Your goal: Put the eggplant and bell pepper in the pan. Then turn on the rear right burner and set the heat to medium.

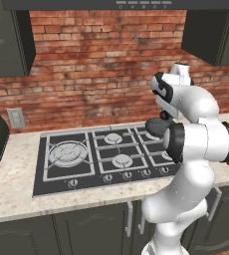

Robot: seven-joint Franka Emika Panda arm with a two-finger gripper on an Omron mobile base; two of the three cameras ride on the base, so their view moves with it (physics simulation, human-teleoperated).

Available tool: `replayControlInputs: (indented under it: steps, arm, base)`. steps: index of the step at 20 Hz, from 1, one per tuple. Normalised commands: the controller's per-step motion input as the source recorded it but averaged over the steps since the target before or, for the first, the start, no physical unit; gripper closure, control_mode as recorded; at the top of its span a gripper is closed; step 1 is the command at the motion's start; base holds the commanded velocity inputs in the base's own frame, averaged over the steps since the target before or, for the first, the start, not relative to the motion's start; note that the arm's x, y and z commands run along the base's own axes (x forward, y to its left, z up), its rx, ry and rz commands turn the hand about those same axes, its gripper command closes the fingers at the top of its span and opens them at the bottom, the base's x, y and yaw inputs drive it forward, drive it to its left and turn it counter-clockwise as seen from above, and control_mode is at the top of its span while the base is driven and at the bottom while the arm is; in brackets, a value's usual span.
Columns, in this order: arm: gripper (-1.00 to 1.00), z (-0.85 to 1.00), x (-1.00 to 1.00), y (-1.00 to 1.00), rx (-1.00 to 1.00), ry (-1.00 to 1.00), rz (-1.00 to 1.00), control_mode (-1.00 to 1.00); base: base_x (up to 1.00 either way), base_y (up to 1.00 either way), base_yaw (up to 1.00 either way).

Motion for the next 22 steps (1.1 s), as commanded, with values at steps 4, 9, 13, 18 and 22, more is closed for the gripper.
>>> replayControlInputs:
  steps: [4,9,13,18,22]
  arm:
    - [1.0,-0.25,0.37,-0.07,0.0,0.0,0.0,-1.0]
    - [1.0,-0.26,0.33,-0.09,0.0,0.0,0.0,-1.0]
    - [1.0,-0.26,0.33,-0.09,0.0,0.0,0.0,-1.0]
    - [1.0,-0.27,0.29,-0.11,0.0,0.0,0.0,-1.0]
    - [1.0,-0.26,0.22,-0.11,0.0,0.0,0.0,-1.0]
  base:
    - [0.0,0.0,0.0]
    - [0.0,0.0,0.0]
    - [0.0,0.0,0.0]
    - [0.0,0.0,0.0]
    - [0.0,0.0,0.0]
